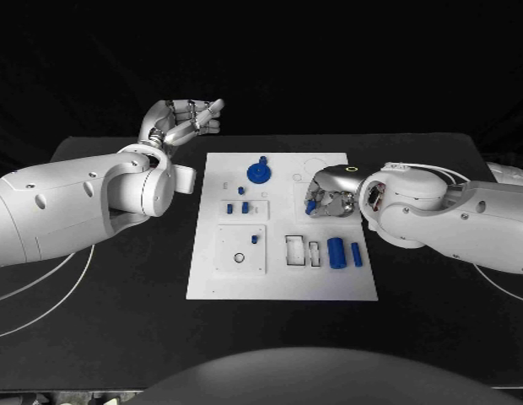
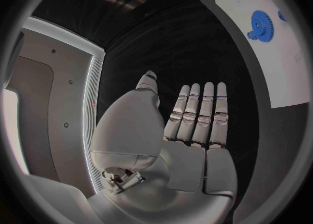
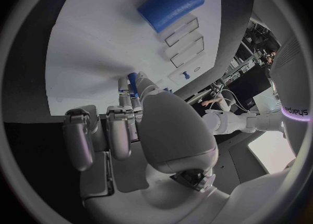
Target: Assemble the parts on the task board
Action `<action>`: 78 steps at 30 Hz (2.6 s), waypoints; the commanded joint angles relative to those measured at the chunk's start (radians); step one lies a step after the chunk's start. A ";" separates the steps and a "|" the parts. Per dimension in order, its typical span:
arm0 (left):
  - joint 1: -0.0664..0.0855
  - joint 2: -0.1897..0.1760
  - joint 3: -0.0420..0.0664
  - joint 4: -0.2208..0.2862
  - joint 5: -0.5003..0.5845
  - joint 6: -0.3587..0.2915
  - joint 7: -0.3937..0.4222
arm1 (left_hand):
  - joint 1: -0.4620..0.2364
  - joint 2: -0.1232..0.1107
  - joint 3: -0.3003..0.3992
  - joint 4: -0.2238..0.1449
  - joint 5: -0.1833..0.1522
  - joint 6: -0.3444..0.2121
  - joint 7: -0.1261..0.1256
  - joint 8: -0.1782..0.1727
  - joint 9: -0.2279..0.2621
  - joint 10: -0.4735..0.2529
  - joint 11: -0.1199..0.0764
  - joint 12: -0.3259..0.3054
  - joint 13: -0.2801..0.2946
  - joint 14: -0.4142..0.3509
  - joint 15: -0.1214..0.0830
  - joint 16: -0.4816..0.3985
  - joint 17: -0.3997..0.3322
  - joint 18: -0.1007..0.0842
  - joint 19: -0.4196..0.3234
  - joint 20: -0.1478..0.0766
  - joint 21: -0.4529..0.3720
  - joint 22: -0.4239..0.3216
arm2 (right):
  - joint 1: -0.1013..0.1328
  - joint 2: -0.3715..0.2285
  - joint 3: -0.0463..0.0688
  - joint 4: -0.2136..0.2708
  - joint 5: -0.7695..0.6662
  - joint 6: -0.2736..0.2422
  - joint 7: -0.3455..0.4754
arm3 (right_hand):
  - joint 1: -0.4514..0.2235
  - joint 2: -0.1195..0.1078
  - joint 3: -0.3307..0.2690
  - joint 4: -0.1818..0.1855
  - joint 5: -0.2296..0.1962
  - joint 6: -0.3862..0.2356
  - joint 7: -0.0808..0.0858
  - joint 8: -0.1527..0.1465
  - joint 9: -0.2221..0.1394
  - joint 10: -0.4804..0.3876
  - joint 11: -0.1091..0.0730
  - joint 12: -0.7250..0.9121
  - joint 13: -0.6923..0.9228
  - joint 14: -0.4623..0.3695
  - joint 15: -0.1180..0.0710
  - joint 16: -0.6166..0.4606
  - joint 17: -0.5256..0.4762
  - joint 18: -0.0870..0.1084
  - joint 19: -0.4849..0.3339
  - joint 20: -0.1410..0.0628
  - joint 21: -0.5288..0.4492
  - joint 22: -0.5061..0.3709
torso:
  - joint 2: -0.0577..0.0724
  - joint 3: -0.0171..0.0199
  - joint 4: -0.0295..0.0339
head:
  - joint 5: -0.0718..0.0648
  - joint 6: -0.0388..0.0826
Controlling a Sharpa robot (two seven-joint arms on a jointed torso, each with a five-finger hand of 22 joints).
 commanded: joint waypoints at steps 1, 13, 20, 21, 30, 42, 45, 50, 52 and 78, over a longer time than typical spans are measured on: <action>0.001 0.001 0.001 0.001 0.001 0.011 0.007 | 0.000 0.007 0.006 0.001 -0.003 -0.009 -0.001 0.006 0.002 -0.005 -0.001 0.006 0.000 -0.008 -0.001 0.007 -0.001 0.011 0.007 0.001 -0.002 -0.001 | -0.004 0.001 -0.002 -0.001 -0.009 0.006 -0.005 | -0.004 -0.013 0.000 0.009 -0.005 -0.004 0.010 -0.010 -0.003 -0.003 0.011 -0.010 -0.001 0.106 0.011 0.004 0.263 -0.007 0.105 0.000 0.004 0.263 | -0.001 -0.0003 -0.0004 | 0.003 0.000; 0.001 -0.002 0.001 0.003 0.001 0.007 0.007 | 0.000 0.007 0.006 0.001 -0.003 -0.009 -0.001 0.006 0.002 -0.005 -0.001 0.006 0.000 -0.008 -0.001 0.007 -0.001 0.011 0.007 0.001 -0.002 -0.001 | -0.004 0.000 -0.002 0.001 -0.004 -0.028 0.020 | 0.012 0.011 0.024 0.012 -0.004 0.031 0.003 -0.002 0.000 0.027 0.006 -0.009 0.001 0.106 0.015 0.004 0.263 -0.007 0.105 0.008 0.004 0.263 | 0.000 -0.0007 -0.0002 | 0.001 0.000; 0.001 -0.002 0.001 0.004 0.001 0.005 0.007 | 0.000 0.007 0.006 0.001 -0.003 -0.009 -0.001 0.006 0.002 -0.005 -0.001 0.006 0.000 -0.008 -0.001 0.007 -0.001 0.011 0.007 0.001 -0.002 -0.001 | -0.004 -0.001 -0.002 0.000 0.020 -0.051 0.038 | 0.025 0.023 0.045 0.013 -0.005 0.083 -0.017 0.015 0.009 0.064 -0.009 -0.010 0.000 0.106 -0.001 0.004 0.263 -0.007 0.105 -0.003 0.004 0.263 | 0.000 -0.0001 -0.0008 | -0.002 0.000; 0.001 -0.002 0.001 0.004 0.001 0.005 0.007 | 0.000 0.007 0.006 0.001 -0.003 -0.009 -0.001 0.006 0.002 -0.005 -0.001 0.006 0.000 -0.008 -0.001 0.007 -0.001 0.011 0.007 0.001 -0.002 -0.001 | -0.004 -0.001 -0.002 -0.001 0.027 -0.054 0.039 | 0.025 0.023 0.046 0.014 -0.005 0.086 -0.018 0.016 0.009 0.067 -0.010 -0.010 0.000 0.106 -0.003 0.004 0.263 -0.007 0.105 -0.004 0.004 0.263 | 0.000 0.0001 -0.0007 | -0.002 0.000; 0.001 -0.002 0.001 0.008 0.001 0.006 0.005 | 0.001 0.008 0.005 0.001 -0.003 -0.010 -0.001 0.007 0.002 -0.006 -0.001 0.008 0.000 -0.009 -0.001 0.009 -0.005 0.011 0.007 0.002 -0.002 -0.005 | -0.004 -0.007 -0.002 -0.001 0.056 -0.098 0.050 | 0.033 0.028 0.056 0.013 -0.004 0.106 -0.021 0.021 0.013 0.089 -0.014 -0.011 0.000 0.106 -0.004 0.004 0.263 -0.007 0.105 -0.008 0.004 0.263 | -0.001 -0.0003 0.0004 | -0.001 0.000; 0.001 0.000 0.001 0.003 0.001 0.008 0.004 | 0.001 0.009 0.005 0.001 -0.003 -0.010 -0.001 0.007 0.002 -0.006 -0.001 0.008 0.000 -0.010 -0.001 0.010 -0.006 0.010 0.007 0.002 -0.002 -0.006 | 0.000 -0.022 -0.002 0.022 0.187 -0.208 0.084 | 0.034 0.022 0.058 0.014 -0.004 0.114 -0.016 0.021 0.014 0.099 -0.009 -0.014 -0.001 0.106 0.003 0.004 0.263 -0.007 0.105 -0.005 0.004 0.263 | 0.000 -0.0001 0.0011 | 0.003 0.001; 0.001 0.000 0.001 0.002 0.001 0.007 0.004 | 0.001 0.009 0.005 0.001 -0.003 -0.010 -0.001 0.007 0.002 -0.006 -0.001 0.008 0.000 -0.010 -0.001 0.010 -0.006 0.010 0.007 0.002 -0.002 -0.006 | 0.006 -0.026 -0.001 0.033 0.238 -0.219 0.090 | 0.035 0.021 0.059 0.014 -0.004 0.117 -0.012 0.021 0.014 0.103 -0.005 -0.015 -0.001 0.106 0.007 0.004 0.263 -0.007 0.105 -0.003 0.004 0.263 | 0.000 -0.0002 0.0009 | 0.006 0.000; 0.001 0.001 0.001 0.000 0.001 0.008 0.004 | 0.001 0.009 0.005 0.001 -0.003 -0.010 -0.001 0.007 0.002 -0.006 -0.001 0.008 0.000 -0.010 -0.001 0.010 -0.006 0.010 0.007 0.002 -0.002 -0.006 | 0.015 -0.024 -0.001 0.049 0.309 -0.226 0.101 | 0.036 0.019 0.061 0.014 -0.004 0.120 -0.007 0.020 0.014 0.106 0.000 -0.016 -0.001 0.106 0.011 0.004 0.263 -0.007 0.105 0.000 0.004 0.263 | 0.000 -0.0008 0.0002 | 0.006 0.000; 0.001 0.002 0.001 -0.001 0.001 0.008 0.004 | 0.001 0.009 0.005 0.001 -0.003 -0.010 -0.001 0.007 0.002 -0.006 -0.001 0.008 0.000 -0.010 -0.001 0.010 -0.006 0.010 0.007 0.002 -0.002 -0.006 | 0.017 -0.021 -0.001 0.053 0.321 -0.223 0.103 | 0.037 0.018 0.061 0.014 -0.004 0.120 -0.006 0.019 0.014 0.106 0.002 -0.017 -0.001 0.106 0.012 0.004 0.263 -0.007 0.105 0.001 0.004 0.263 | 0.000 -0.0006 0.0000 | 0.007 0.000; 0.000 0.018 0.001 -0.018 0.001 0.013 0.003 | 0.002 0.011 0.006 0.001 -0.002 -0.010 -0.001 0.008 0.002 -0.007 -0.001 0.009 0.000 -0.011 -0.001 0.011 -0.008 0.010 0.006 0.002 -0.002 -0.008 | 0.000 0.135 -0.001 0.073 0.283 -0.147 0.194 | 0.040 0.012 0.064 0.015 -0.004 0.119 0.003 0.014 0.013 0.102 0.011 -0.020 -0.002 0.106 0.021 0.004 0.263 -0.007 0.105 0.009 0.004 0.263 | -0.002 -0.0014 0.0003 | 0.087 0.000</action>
